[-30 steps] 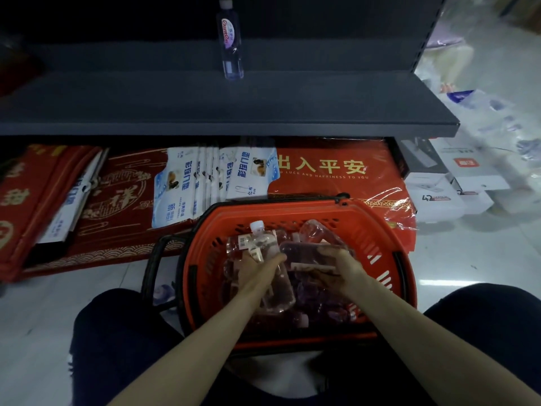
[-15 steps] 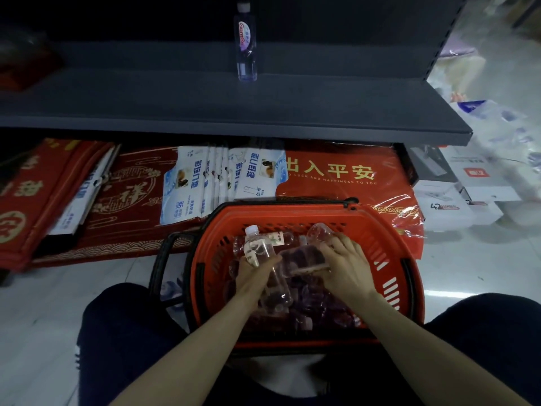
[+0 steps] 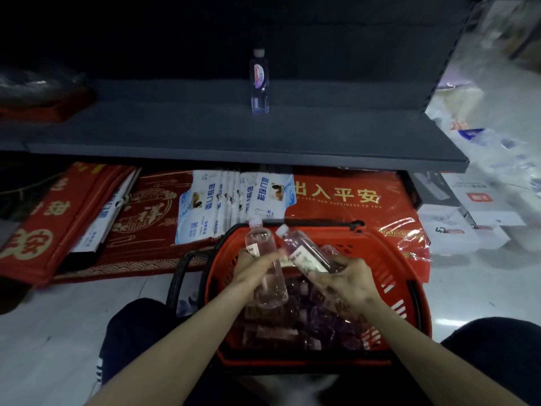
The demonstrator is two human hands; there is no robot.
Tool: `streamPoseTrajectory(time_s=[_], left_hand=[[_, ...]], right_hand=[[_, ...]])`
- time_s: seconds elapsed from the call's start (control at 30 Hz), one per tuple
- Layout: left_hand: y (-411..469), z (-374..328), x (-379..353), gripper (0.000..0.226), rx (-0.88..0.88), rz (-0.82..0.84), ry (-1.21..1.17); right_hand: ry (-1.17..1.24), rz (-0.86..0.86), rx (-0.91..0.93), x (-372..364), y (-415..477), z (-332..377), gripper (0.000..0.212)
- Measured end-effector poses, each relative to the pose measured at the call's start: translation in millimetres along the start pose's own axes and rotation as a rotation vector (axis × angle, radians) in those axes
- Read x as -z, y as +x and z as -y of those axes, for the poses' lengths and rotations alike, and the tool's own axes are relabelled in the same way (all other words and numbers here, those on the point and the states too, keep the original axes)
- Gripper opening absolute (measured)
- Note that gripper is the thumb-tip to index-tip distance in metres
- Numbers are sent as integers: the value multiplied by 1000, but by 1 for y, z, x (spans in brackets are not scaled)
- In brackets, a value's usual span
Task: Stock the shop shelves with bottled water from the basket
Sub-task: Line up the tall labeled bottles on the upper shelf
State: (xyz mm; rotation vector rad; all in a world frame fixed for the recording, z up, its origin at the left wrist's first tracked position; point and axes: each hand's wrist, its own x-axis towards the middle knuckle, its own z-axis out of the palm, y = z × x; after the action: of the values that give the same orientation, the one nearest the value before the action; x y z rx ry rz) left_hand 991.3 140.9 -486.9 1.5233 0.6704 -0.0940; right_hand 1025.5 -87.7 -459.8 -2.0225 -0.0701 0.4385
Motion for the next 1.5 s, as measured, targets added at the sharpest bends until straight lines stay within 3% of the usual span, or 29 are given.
streamPoseTrajectory(time_s=[0.07, 0.17, 0.23, 0.37, 0.47, 0.6, 0.77, 0.97, 1.1, 1.2, 1.37, 1.5], left_hand=[[-5, -30, 9, 55, -47, 127, -7], [-7, -81, 18, 76, -74, 241, -14], [-13, -121, 24, 74, -108, 284, -11], [-34, -198, 33, 40, -277, 368, -55], [-38, -247, 40, 58, -409, 431, -93], [-54, -314, 45, 65, -592, 357, -69], [-78, -396, 51, 73, -842, 225, -56], [-82, -483, 44, 80, -1009, 134, -104], [-75, -526, 32, 87, -1054, 62, -123], [-65, -547, 22, 105, -1073, -14, -114], [-37, -559, -3, 98, -1099, -37, -92], [-10, -557, -24, 106, -1092, -84, -95]], right_hand=[[249, -14, 7, -1, 1, 17, 52], [477, 54, 32, 4, 2, 60, 51], [547, 90, 100, 17, 4, 92, 43], [592, 101, 224, 42, 6, 158, 41], [586, 92, 296, 64, 6, 208, 42], [550, 93, 454, 91, 0, 270, 38], [528, 32, 620, 125, -3, 349, 49], [467, 4, 779, 164, 7, 436, 32], [390, -59, 815, 191, 33, 473, 28], [333, -94, 833, 204, 58, 486, 28], [314, -109, 811, 221, 101, 486, 26], [288, -110, 751, 229, 130, 472, 29]])
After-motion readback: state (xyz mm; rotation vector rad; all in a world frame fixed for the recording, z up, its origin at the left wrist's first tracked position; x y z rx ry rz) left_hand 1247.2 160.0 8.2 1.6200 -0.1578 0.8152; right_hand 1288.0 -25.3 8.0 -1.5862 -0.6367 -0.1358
